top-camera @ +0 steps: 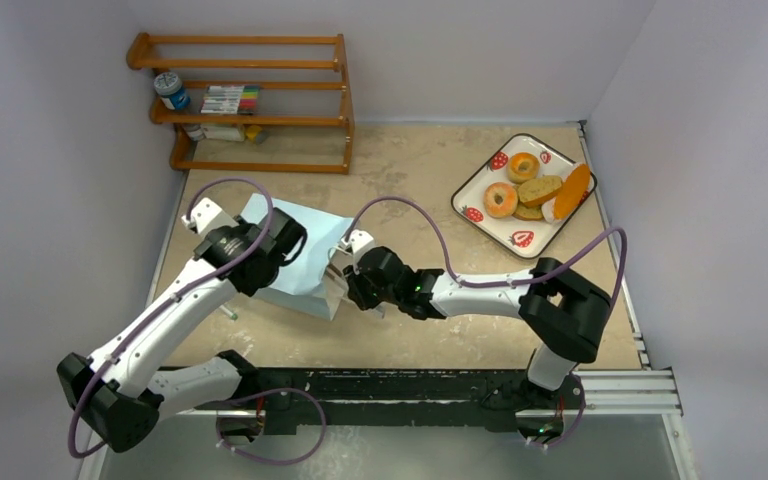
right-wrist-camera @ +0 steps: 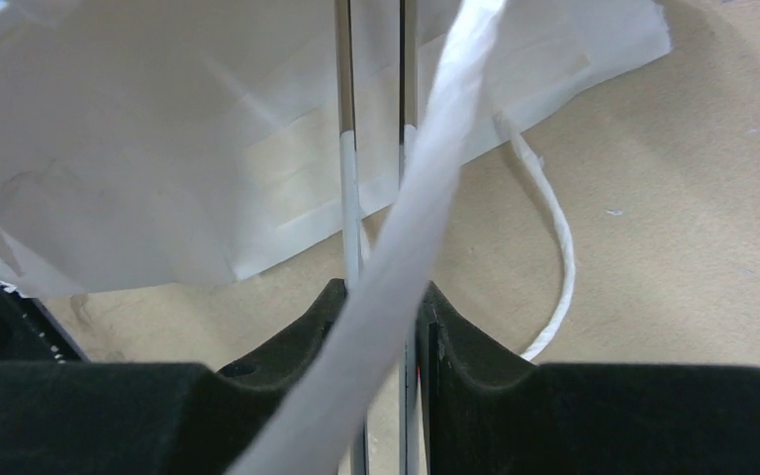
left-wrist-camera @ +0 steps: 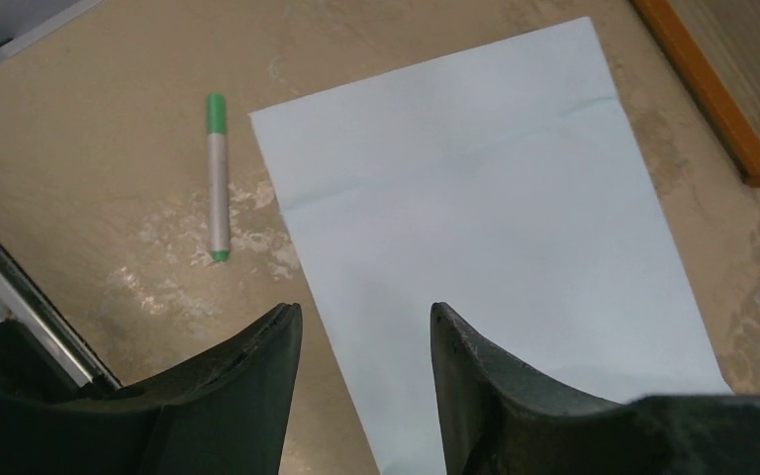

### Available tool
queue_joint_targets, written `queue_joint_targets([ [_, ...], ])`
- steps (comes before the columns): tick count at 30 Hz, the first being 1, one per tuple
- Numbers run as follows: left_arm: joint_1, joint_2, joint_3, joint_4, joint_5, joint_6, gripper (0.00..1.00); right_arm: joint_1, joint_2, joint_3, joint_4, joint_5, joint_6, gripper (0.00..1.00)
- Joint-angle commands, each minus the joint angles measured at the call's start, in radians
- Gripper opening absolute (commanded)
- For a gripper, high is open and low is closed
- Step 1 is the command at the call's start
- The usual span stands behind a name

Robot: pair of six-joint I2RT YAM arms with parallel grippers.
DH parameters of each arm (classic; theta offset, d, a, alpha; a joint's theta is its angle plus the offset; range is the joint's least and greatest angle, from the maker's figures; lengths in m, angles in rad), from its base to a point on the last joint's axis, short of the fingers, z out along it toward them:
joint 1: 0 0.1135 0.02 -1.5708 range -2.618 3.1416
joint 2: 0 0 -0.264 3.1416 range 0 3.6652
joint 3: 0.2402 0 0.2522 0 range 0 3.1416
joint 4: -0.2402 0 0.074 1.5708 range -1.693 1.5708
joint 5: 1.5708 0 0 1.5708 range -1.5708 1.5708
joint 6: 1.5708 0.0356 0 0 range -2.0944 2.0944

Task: Take the fake bread out of the paper bag
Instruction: Move the paper bag to the center of the board.

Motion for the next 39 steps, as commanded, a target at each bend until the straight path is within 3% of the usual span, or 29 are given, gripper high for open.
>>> queue_joint_targets([
  [1, 0.003, 0.043, 0.02, -0.203, -0.032, -0.28, 0.5, 0.0, -0.02, 0.069, 0.015, -0.064, 0.005, 0.28],
  [8, 0.002, 0.001, -0.114, -0.206, 0.058, -0.487, 0.51, -0.014, -0.032, 0.101, -0.001, -0.138, 0.022, 0.28],
  [15, -0.005, 0.118, -0.097, -0.204, 0.042, -0.538, 0.52, -0.045, -0.029, 0.111, 0.005, -0.2, 0.049, 0.28],
  [23, -0.052, 0.15, -0.164, -0.13, 0.004, -0.634, 0.51, -0.052, -0.024, 0.118, -0.001, -0.224, 0.048, 0.27],
  [30, -0.114, 0.197, -0.197, -0.155, -0.016, -0.72, 0.37, -0.058, -0.03, 0.114, 0.0, -0.236, 0.059, 0.27],
  [35, -0.139, 0.215, -0.212, -0.16, -0.04, -0.762, 0.15, -0.064, -0.035, 0.111, -0.001, -0.244, 0.071, 0.27],
  [37, -0.15, 0.232, -0.21, -0.176, -0.054, -0.781, 0.01, -0.066, -0.039, 0.105, -0.002, -0.242, 0.074, 0.27],
  [39, -0.172, 0.245, -0.204, -0.192, -0.067, -0.805, 0.0, -0.069, -0.046, 0.092, 0.001, -0.239, 0.077, 0.27],
])
